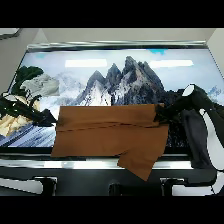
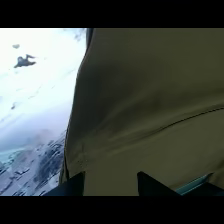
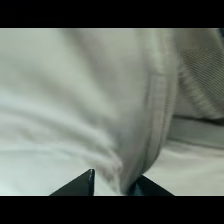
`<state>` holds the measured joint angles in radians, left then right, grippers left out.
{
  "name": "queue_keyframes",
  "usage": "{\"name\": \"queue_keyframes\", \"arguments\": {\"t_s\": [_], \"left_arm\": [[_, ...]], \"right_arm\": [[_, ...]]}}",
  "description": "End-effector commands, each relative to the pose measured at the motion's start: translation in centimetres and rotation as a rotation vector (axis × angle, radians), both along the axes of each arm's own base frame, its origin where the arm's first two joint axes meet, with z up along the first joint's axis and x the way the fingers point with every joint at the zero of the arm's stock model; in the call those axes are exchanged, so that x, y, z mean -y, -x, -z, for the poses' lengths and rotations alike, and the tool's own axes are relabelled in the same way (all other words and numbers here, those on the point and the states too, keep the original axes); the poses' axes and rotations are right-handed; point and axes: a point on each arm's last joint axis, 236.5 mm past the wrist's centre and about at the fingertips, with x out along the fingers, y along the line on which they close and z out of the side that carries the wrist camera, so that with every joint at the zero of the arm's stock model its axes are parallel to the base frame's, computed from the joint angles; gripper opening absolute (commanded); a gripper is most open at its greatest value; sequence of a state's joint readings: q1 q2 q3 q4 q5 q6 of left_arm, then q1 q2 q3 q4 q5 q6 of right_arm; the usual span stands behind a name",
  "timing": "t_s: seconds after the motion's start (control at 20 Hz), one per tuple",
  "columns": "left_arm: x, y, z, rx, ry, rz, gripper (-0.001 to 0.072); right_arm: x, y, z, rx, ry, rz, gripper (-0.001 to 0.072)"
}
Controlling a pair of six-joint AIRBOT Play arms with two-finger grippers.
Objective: Fold the shirts.
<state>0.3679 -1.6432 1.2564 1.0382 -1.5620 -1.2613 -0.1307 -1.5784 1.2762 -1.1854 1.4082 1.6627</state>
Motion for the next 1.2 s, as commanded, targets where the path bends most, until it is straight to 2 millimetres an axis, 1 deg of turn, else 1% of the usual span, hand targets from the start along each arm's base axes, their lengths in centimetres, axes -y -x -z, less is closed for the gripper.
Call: {"name": "queue_keyframes", "arguments": {"t_s": [0.0, 0.05, 0.1, 0.15, 0.2, 0.25, 0.4, 0.45, 0.5, 0.6, 0.65, 0.7, 0.75, 0.85, 0.95, 1.05, 1.1, 1.15], "left_arm": [[-0.9, 0.8, -1.6, -0.021, 0.001, -0.029, 0.0414], [-1.9, 1.5, -1.9, -0.028, -0.033, -0.041, 0.0414], [-2.8, 2.4, -2.0, -0.035, -0.070, -0.048, 0.0415], [-3.4, 3.9, -1.8, -0.050, -0.104, -0.051, 0.0415], [-3.3, 5.6, -1.4, -0.073, -0.118, -0.066, 0.0415], [-2.8, 7.3, -0.7, -0.093, -0.119, -0.080, 0.0415], [-0.4, 12.7, 2.6, -0.163, -0.112, -0.098, 0.0414], [0.2, 14.1, 3.4, -0.181, -0.102, -0.083, 0.0413], [0.6, 15.0, 3.9, -0.191, -0.091, -0.063, 0.0412], [-0.3, 15.2, 4.5, -0.172, -0.130, -0.032, 0.0411], [-0.7, 15.4, 4.6, -0.173, -0.148, -0.020, 0.0412], [-0.8, 15.5, 4.7, -0.175, -0.149, -0.015, 0.0411], [-0.8, 15.4, 4.7, -0.171, -0.149, -0.019, 0.0411], [-0.1, 15.2, 4.9, -0.164, -0.125, -0.040, 0.0411], [0.3, 15.7, 5.5, -0.173, -0.119, -0.050, 0.0407], [0.6, 15.8, 5.9, -0.169, -0.117, -0.063, 0.0366], [0.7, 15.5, 6.0, -0.161, -0.114, -0.073, 0.0248], [1.0, 15.2, 5.9, -0.154, -0.102, -0.084, 0.0165]], "right_arm": [[1.2, 1.1, -2.8, 0.037, -0.010, -0.045, 0.0430], [2.8, 2.3, -3.7, 0.019, 0.010, -0.041, 0.0448], [4.5, 3.6, -4.4, -0.009, 0.035, -0.029, 0.0451], [6.3, 5.1, -4.8, -0.037, 0.060, -0.013, 0.0451], [7.3, 6.5, -4.9, -0.059, 0.076, 0.007, 0.0450], [7.7, 7.8, -4.7, -0.069, 0.079, 0.028, 0.0450], [6.8, 11.0, -2.7, -0.070, 0.083, 0.040, 0.0448], [6.5, 12.1, -2.0, -0.080, 0.081, 0.027, 0.0440], [6.1, 13.2, -1.4, -0.096, 0.072, 0.012, 0.0440], [5.6, 14.4, -0.8, -0.125, 0.059, 0.004, 0.0440], [5.6, 14.5, -0.7, -0.129, 0.056, 0.005, 0.0440], [5.6, 14.4, -0.7, -0.125, 0.057, 0.006, 0.0440], [5.6, 14.4, -0.6, -0.123, 0.059, 0.007, 0.0440], [5.6, 14.4, -0.6, -0.124, 0.060, 0.006, 0.0440], [5.6, 14.6, -0.7, -0.131, 0.058, 0.003, 0.0440], [5.5, 14.7, -0.7, -0.135, 0.055, 0.002, 0.0441], [5.5, 14.9, -0.7, -0.132, 0.057, 0.003, 0.0441], [5.3, 15.3, -0.6, -0.125, 0.060, 0.006, 0.0442]]}}
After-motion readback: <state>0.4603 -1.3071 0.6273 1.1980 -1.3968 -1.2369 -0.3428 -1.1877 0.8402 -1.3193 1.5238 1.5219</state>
